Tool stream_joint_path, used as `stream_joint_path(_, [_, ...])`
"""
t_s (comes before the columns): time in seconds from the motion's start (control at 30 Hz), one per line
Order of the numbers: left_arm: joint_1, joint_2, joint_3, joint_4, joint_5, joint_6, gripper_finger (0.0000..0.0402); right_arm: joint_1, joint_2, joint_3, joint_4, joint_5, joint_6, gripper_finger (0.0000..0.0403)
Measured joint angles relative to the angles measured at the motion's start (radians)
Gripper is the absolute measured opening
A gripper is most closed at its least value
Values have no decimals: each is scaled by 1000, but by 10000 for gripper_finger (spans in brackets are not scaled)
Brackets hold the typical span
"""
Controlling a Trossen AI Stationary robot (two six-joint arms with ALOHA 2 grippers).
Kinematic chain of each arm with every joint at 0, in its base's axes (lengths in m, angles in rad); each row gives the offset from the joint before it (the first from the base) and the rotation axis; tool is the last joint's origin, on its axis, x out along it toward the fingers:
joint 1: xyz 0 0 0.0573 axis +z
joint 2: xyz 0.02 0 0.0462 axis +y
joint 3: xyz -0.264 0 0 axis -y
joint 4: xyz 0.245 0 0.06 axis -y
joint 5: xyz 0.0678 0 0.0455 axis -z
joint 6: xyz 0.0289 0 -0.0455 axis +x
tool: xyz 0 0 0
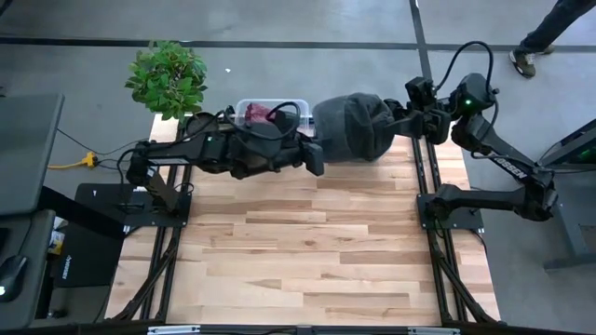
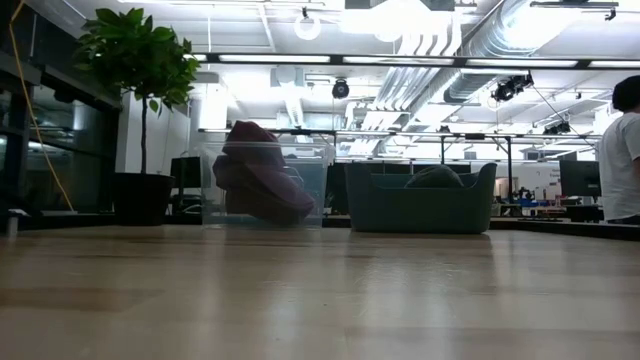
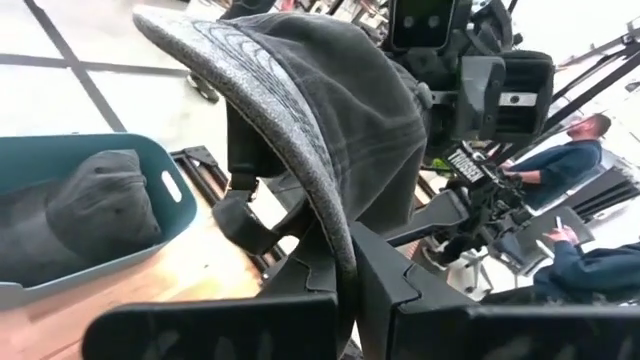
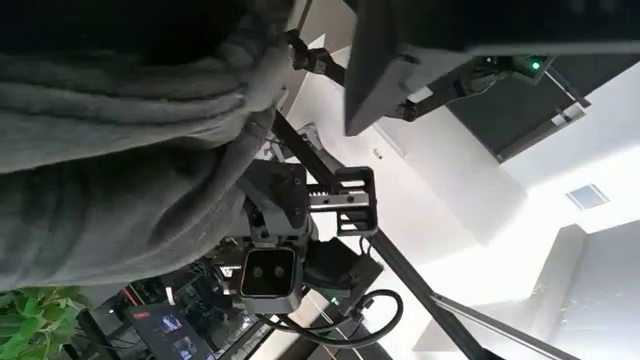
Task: Pick & Place hat
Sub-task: Put the black cap into the blue bin
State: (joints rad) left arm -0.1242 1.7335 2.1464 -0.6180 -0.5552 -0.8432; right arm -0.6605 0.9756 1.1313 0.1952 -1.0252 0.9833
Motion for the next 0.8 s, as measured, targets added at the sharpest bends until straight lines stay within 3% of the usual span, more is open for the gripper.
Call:
stream_joint_path(0.3, [0,0,0,16,-17,9,0,-1,0,0,-3,-41,-30,17])
stream_joint_path(0.57, [0,0,0,8,-32,56,19,-1,-3,0,-3,-29,-48,10])
stream_joint_path(0.8, [0,0,-1,10,27,69,122,-1,-3,0,-4,-30,-57,10])
